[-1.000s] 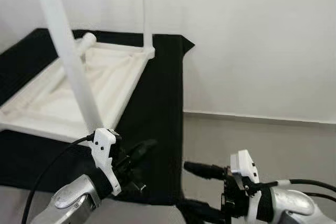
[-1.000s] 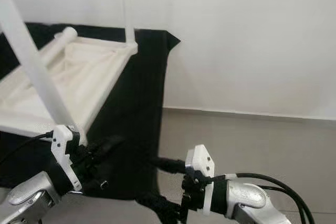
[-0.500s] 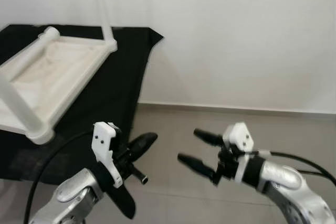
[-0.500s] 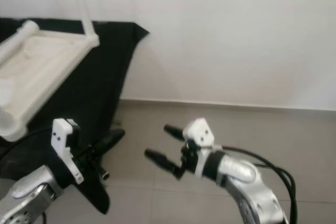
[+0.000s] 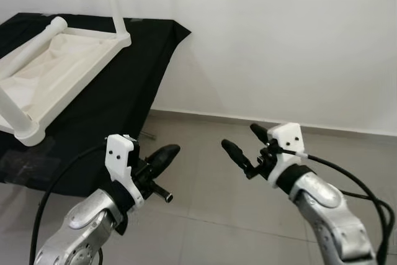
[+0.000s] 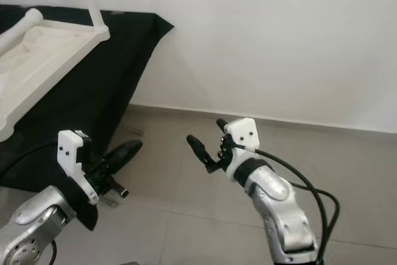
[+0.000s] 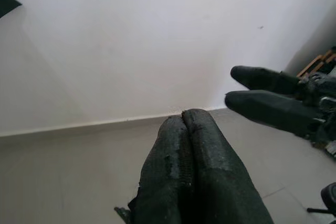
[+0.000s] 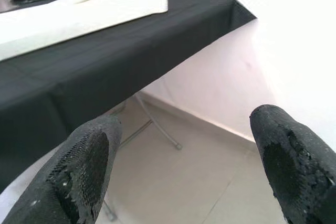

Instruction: Building children table

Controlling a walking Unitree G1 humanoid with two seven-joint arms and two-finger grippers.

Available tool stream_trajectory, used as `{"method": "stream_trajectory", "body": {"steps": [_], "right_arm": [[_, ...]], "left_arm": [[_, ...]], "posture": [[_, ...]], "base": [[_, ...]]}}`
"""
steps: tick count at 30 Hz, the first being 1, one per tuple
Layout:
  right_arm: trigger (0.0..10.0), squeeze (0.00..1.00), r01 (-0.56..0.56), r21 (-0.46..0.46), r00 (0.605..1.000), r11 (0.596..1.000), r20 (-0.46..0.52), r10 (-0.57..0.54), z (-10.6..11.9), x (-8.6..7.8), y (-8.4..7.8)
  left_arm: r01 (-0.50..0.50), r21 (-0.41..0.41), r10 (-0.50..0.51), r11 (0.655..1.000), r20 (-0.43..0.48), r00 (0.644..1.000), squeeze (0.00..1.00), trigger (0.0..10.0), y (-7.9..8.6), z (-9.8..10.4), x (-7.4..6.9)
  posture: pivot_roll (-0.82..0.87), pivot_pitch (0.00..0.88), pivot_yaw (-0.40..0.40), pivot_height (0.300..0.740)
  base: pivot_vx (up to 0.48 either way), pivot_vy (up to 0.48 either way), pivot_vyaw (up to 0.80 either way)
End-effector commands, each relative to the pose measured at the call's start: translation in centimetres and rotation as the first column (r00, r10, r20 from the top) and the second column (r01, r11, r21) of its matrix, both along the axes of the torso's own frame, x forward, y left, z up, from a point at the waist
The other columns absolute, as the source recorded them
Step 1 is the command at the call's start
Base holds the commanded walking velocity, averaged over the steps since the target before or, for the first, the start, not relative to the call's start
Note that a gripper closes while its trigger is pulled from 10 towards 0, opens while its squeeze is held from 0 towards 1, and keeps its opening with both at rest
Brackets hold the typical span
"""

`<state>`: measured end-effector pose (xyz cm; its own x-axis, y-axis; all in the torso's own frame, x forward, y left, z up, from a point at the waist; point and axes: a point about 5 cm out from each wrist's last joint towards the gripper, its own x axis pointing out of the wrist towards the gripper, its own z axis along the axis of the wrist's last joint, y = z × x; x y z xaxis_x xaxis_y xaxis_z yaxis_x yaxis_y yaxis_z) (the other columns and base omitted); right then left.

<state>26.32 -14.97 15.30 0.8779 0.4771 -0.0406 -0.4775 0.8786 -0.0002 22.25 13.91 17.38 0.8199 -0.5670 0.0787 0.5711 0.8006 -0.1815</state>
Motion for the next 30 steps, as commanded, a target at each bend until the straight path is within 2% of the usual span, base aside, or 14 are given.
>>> {"method": "stream_trajectory", "body": {"steps": [1, 10, 30], "right_arm": [[10.0, 0.0, 0.042, 0.001, 0.999, 0.999, 0.013, -0.042, -0.01, 0.27, -0.31], [10.0, 0.0, 0.088, 0.013, 0.996, 0.996, 0.015, -0.088, -0.17, 0.65, -0.59], [10.0, 0.0, 0.085, 0.002, 0.996, 0.996, 0.038, -0.085, -0.36, 1.24, -0.44]], "left_arm": [[-0.01, -0.006, 0.01, 1.0, 0.0, 1.0, 0.0, 10.0, 0.17, -0.15, 0.33], [-0.006, -0.007, 0.006, 1.0, 0.006, 1.0, 0.0, 10.0, 0.07, -0.25, 0.47], [0.008, -0.004, -0.008, 1.0, 0.006, 1.0, 0.0, 10.0, -0.12, -0.46, 0.43]], "posture": [[0.0, 0.105, -0.043, 0.74], [0.0, 0.101, -0.048, 0.74], [0.0, 0.094, -0.057, 0.74]], "base": [[0.461, 0.0, 0.0], [0.45, 0.0, 0.0], [0.423, 0.0, 0.0]]}}
